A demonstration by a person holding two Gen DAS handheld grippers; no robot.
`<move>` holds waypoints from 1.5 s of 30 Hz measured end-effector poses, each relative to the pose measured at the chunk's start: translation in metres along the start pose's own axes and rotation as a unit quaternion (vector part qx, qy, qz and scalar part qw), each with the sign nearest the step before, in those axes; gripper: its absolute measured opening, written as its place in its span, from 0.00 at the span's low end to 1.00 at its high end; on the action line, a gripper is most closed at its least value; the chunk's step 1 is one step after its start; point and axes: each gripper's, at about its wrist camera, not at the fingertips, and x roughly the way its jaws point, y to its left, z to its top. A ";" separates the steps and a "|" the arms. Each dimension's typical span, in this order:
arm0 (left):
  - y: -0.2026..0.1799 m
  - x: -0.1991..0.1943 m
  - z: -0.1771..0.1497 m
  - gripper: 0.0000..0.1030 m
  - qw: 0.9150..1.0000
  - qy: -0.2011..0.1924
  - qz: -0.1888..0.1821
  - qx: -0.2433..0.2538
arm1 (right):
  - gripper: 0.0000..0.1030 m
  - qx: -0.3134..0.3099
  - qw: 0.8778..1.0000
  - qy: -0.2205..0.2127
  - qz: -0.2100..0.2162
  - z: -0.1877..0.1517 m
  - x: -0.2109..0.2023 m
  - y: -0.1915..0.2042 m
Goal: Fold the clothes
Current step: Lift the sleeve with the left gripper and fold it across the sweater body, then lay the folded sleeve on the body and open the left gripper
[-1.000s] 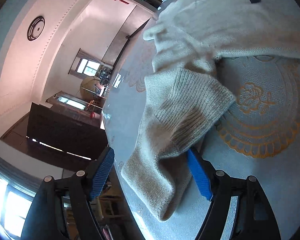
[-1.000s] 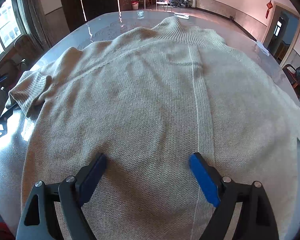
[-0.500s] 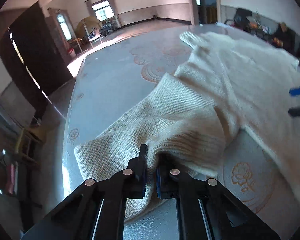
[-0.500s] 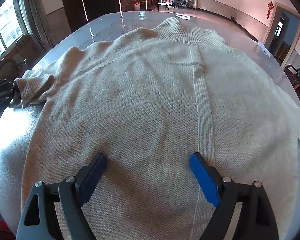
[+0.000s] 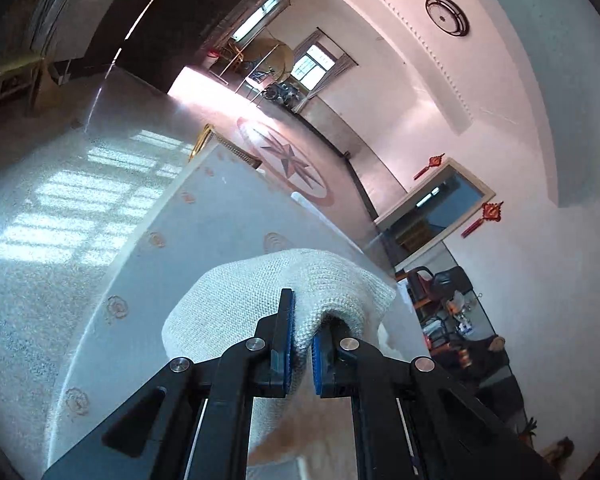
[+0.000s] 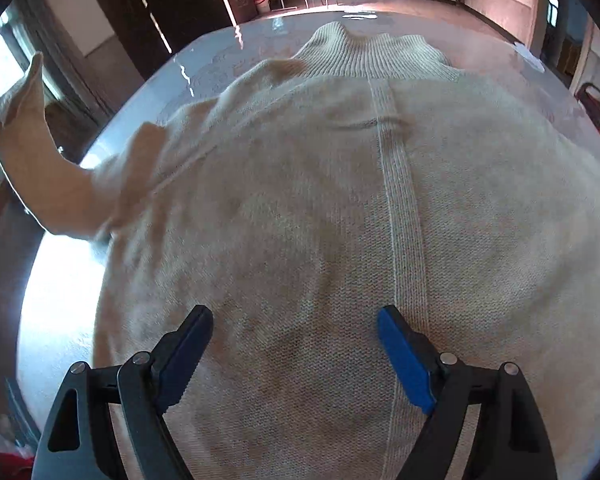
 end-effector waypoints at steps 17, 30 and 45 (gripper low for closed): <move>-0.252 0.242 -0.181 0.11 0.981 0.150 -0.043 0.117 | 0.84 0.247 0.949 -0.064 0.187 0.007 -0.082 -0.225; -0.203 0.193 -0.263 0.59 0.961 0.120 0.117 0.220 | 0.84 0.215 0.952 -0.021 0.217 0.025 -0.063 -0.256; -0.083 0.167 -0.233 0.58 0.961 0.111 0.182 0.174 | 0.73 0.155 0.973 -0.019 0.172 0.071 -0.034 -0.191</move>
